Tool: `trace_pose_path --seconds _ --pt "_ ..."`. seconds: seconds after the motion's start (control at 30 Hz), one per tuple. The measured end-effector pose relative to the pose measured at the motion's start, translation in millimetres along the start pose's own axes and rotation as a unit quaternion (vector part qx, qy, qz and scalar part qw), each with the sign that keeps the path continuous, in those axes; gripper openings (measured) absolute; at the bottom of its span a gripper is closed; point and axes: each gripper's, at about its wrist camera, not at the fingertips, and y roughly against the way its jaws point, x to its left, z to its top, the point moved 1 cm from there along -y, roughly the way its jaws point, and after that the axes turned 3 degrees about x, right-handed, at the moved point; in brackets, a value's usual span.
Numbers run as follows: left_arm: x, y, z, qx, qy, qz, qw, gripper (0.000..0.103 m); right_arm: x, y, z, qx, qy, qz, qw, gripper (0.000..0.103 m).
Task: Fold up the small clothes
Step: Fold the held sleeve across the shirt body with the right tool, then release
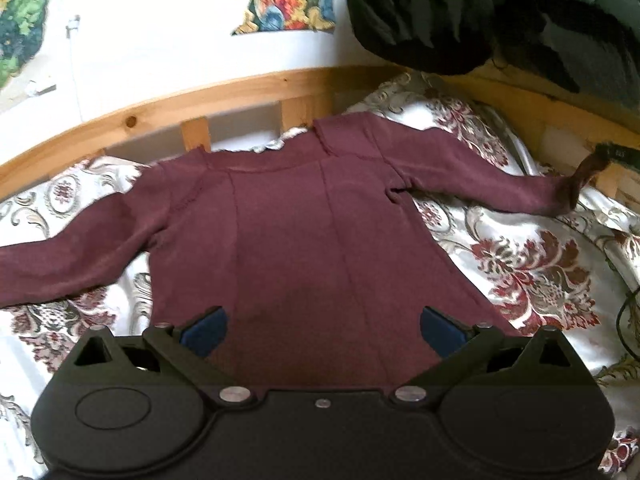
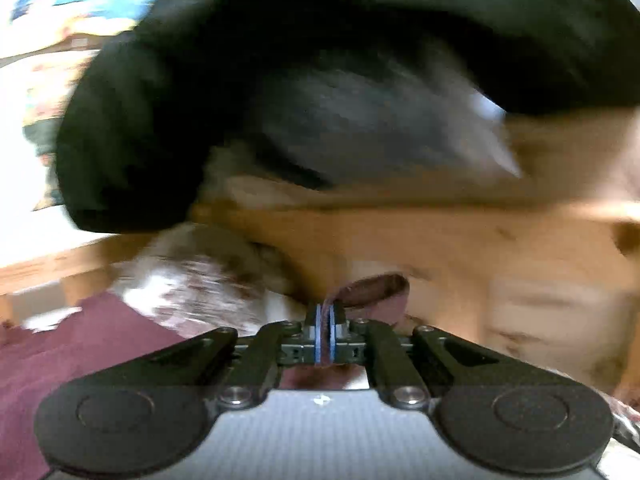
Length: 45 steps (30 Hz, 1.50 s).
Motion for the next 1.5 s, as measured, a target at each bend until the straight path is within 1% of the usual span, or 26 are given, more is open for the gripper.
trace_pose_path --seconds 0.1,0.2,0.27,0.33,0.43,0.53,0.6,0.7,0.8,0.93,1.0,1.07,1.1,1.13,1.17,1.2,1.23,1.27,1.3,1.33,1.37,1.4,1.5 --pt "10.3 4.6 0.5 -0.006 0.015 0.005 0.9999 0.102 45.4 13.3 8.7 -0.029 0.058 0.044 0.997 0.004" --pt "20.7 8.9 -1.3 -0.012 0.033 0.008 0.9994 0.102 90.2 33.8 17.9 -0.067 0.114 0.092 0.987 0.004" --pt "28.3 11.4 -2.9 -0.015 0.044 0.016 0.9988 0.102 119.2 42.4 20.7 -0.082 0.137 0.127 0.979 0.004" --pt "37.2 14.2 -4.9 -0.017 0.058 0.025 0.9978 0.102 147.6 51.4 21.5 -0.088 0.16 0.165 0.969 0.004" --pt "51.4 21.0 -7.9 -0.025 0.087 0.032 0.9953 0.102 190.2 67.5 9.7 -0.095 0.21 0.219 0.948 0.004" --pt "62.7 29.8 -10.2 -0.043 0.111 0.04 0.9921 0.102 222.9 77.7 -12.9 -0.076 0.251 0.277 0.924 0.004" --pt "67.6 35.1 -11.7 -0.053 0.117 0.046 0.9907 0.102 237.6 82.2 -30.1 -0.059 0.276 0.306 0.909 0.004" --pt "72.2 39.6 -14.5 -0.061 0.119 0.056 0.9894 0.102 251.4 92.5 -59.5 -0.033 0.306 0.347 0.886 0.004" --pt "75.3 40.1 -15.3 -0.061 0.127 0.06 0.9881 0.102 255.5 106.0 -86.4 -0.005 0.326 0.386 0.863 0.004" --pt "76.2 39.3 -15.4 -0.059 0.135 0.064 0.987 0.102 259.4 121.8 -117.3 0.017 0.35 0.416 0.839 0.004" --pt "74.4 38.7 -15.3 -0.058 0.133 0.067 0.9872 0.102 261.1 124.6 -121.0 0.027 0.361 0.418 0.833 0.005" --pt "73.1 36.9 -14.8 -0.056 0.132 0.069 0.9872 0.102 258.7 126.0 -124.1 0.049 0.364 0.426 0.827 0.008" --pt "72.6 35.8 -14.5 -0.054 0.132 0.07 0.9873 0.102 256.2 126.2 -124.0 0.063 0.361 0.43 0.825 0.017" --pt "71.7 34.7 -14.2 -0.052 0.133 0.07 0.9873 0.102 252.3 126.8 -125.6 0.079 0.357 0.436 0.822 0.023" --pt "71.3 33.7 -13.7 -0.05 0.133 0.071 0.9873 0.102 248.4 126.4 -124.6 0.095 0.355 0.442 0.818 0.039" --pt "70.6 32.6 -13.4 -0.048 0.132 0.072 0.9874 0.102 243.5 126.3 -123.1 0.113 0.354 0.446 0.814 0.051" --pt "70.4 30.9 -13.0 -0.045 0.131 0.074 0.9875 0.102 234.2 127.8 -123.1 0.13 0.355 0.449 0.81 0.057" --pt "69.9 28.9 -12.9 -0.041 0.131 0.076 0.9877 0.102 227.2 127.3 -121.2 0.139 0.357 0.451 0.806 0.058" --pt "69.3 26.7 -13.4 -0.038 0.13 0.077 0.9878 0.102 217.2 127.0 -120.0 0.145 0.36 0.447 0.806 0.063" --pt "68.6 22.9 -13.4 -0.031 0.13 0.079 0.9879 0.102 209.2 124.6 -118.2 0.146 0.362 0.438 0.809 0.064" --pt "67.7 18.3 -13.9 -0.024 0.129 0.081 0.9879 0.102 200.5 119.5 -115.5 0.145 0.36 0.424 0.818 0.067" --pt "66.9 14.0 -14.0 -0.018 0.129 0.083 0.9881 0.102 193.2 111.6 -111.8 0.142 0.351 0.407 0.831 0.069" --pt "63.6 -6.0 -12.6 0.019 0.129 0.088 0.9876 0.102 175.6 76.6 -97.8 0.135 0.294 0.345 0.881 0.071"
